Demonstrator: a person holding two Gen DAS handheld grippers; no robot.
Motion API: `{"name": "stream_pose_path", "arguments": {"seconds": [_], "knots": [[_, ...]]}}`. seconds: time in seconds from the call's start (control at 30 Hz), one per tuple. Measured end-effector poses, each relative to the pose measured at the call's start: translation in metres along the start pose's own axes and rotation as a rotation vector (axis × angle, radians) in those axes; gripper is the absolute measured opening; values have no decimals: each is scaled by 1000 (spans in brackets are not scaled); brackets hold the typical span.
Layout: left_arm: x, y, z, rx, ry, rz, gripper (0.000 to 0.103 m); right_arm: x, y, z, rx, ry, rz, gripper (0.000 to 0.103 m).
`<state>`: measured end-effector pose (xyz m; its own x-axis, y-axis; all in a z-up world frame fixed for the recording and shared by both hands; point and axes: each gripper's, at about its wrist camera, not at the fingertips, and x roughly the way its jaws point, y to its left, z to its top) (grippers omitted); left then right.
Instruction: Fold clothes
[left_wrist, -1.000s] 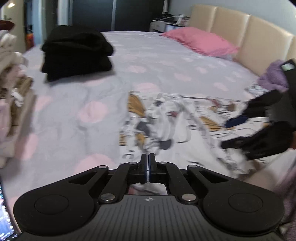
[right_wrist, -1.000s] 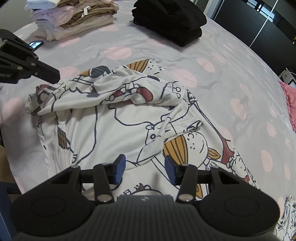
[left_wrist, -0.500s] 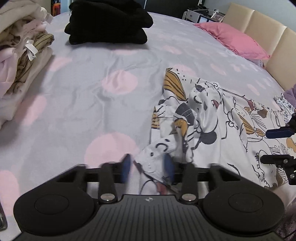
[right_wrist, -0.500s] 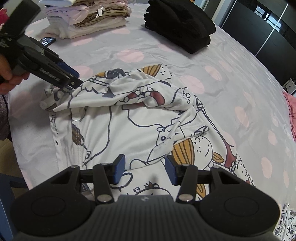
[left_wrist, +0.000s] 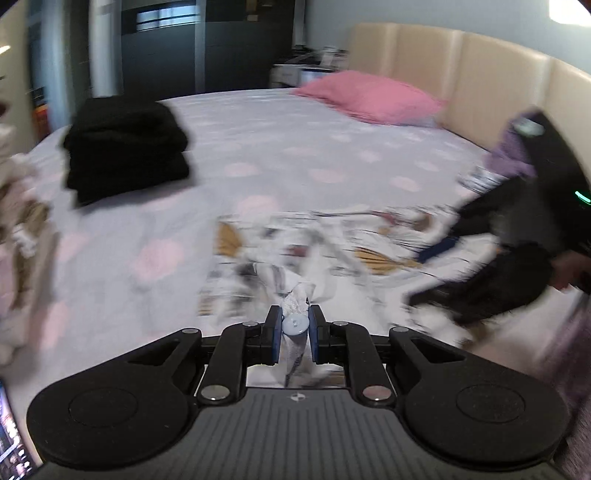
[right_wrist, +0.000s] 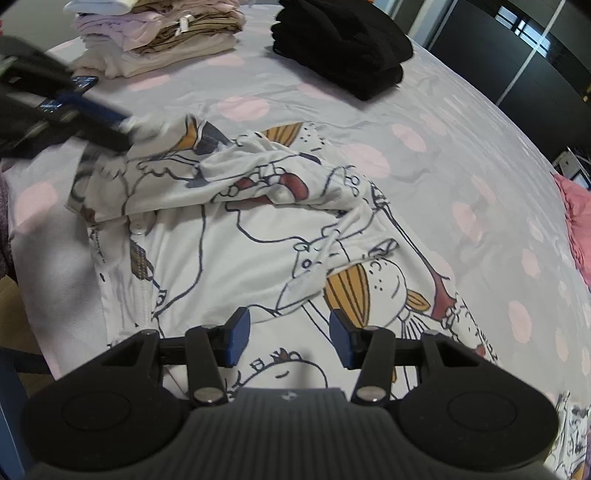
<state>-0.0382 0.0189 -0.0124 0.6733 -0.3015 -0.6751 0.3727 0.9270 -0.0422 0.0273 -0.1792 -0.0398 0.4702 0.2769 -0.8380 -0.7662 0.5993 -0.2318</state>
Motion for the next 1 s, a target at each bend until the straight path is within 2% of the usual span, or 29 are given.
{"name": "stream_pose_path", "arguments": {"seconds": [0.27, 0.4, 0.53, 0.63, 0.67, 0.83, 1.0], "knots": [[16, -45, -13, 107, 41, -146, 12, -9, -9, -11, 113, 24, 22, 51], [32, -65, -28, 164, 109, -205, 12, -13, -14, -19, 242, 15, 72, 51], [48, -69, -45, 199, 184, -200, 13, -14, -21, -28, 420, -6, 177, 51], [49, -66, -50, 206, 213, -201, 13, -10, -19, -31, 483, -1, 238, 51], [46, -65, -49, 207, 214, -204, 17, -9, -17, -32, 489, 4, 249, 51], [29, -54, -31, 232, 204, -209, 26, -5, -8, -27, 444, 20, 237, 49], [40, -23, -1, 272, 183, -124, 26, -6, -19, -22, 449, -2, 203, 46]]}}
